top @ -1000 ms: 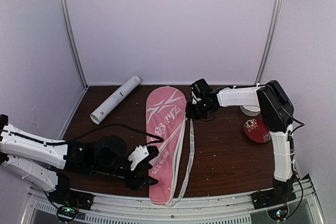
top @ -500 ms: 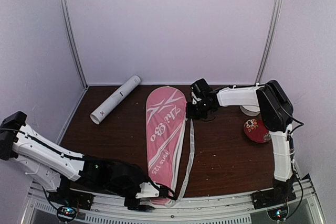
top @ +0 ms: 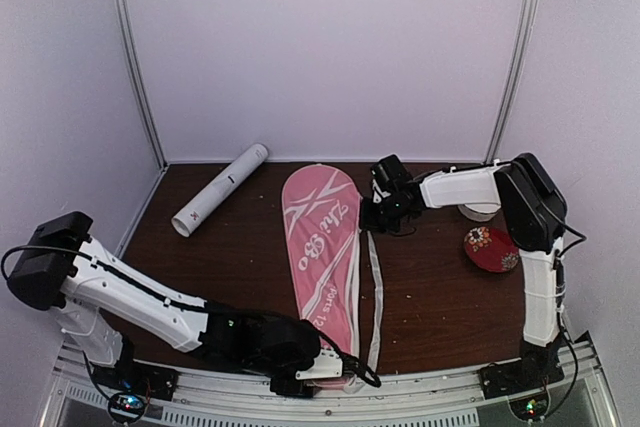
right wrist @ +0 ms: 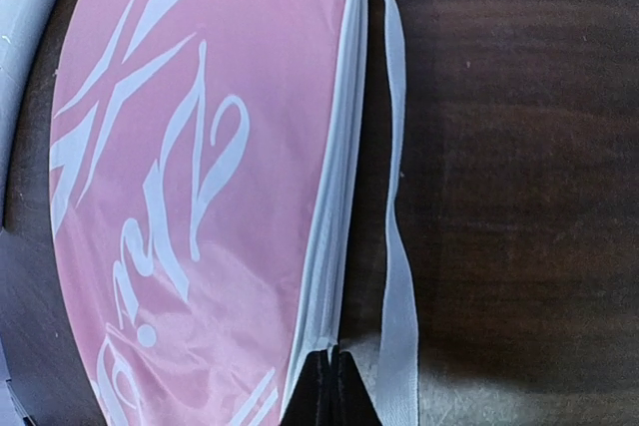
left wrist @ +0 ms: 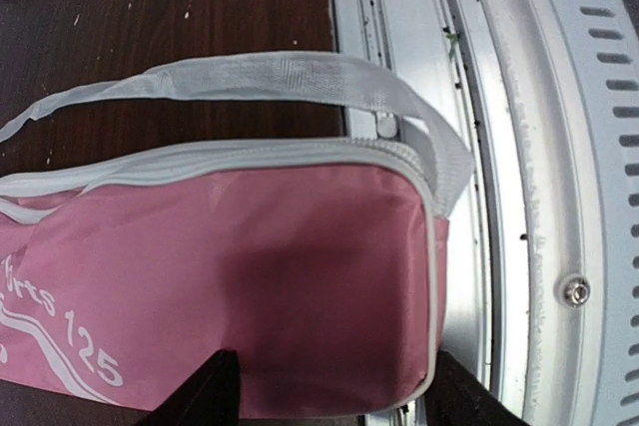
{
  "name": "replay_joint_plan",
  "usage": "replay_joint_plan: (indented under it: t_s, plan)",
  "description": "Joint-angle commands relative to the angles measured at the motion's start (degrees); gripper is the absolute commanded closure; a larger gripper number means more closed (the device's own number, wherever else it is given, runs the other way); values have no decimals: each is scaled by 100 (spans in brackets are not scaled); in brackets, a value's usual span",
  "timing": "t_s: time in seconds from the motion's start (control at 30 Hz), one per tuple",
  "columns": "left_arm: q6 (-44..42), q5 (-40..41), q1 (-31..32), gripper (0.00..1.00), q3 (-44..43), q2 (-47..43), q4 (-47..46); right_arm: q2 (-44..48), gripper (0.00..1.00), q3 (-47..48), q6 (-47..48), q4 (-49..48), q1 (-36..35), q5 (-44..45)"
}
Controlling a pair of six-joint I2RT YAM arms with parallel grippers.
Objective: Pack up the badminton gear
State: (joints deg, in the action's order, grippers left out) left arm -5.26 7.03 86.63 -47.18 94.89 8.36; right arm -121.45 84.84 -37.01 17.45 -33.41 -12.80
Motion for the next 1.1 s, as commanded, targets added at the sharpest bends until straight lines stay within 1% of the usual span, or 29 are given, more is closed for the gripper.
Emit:
replay_joint_plan:
  t_s: [0.0, 0.1, 0.37, 0.57, 0.9, 1.07]
  plan:
    - [275, 662, -91, 35, -259, 394, 379, 350, 100, -608, -228, 81, -136, -225]
    - [397, 767, -161, 35, -367, 484, 447, 574, 100, -943, -291, -60, -227, -221]
    - [462, 699, -460, 35, -418, 549, 439, 1298, 100, -2079, -456, -503, -485, -388]
    - [517, 689, -629, 36, -478, 624, 462, 1814, 100, -2840, -758, -850, -908, -487]
    - [703, 701, -882, 37, -515, 646, 454, 2381, 100, -3574, -1296, -1136, -1712, -401]
    - [775, 715, -920, 36, -437, 495, 410, 2724, 100, -4062, -1422, -1274, -1904, -422]
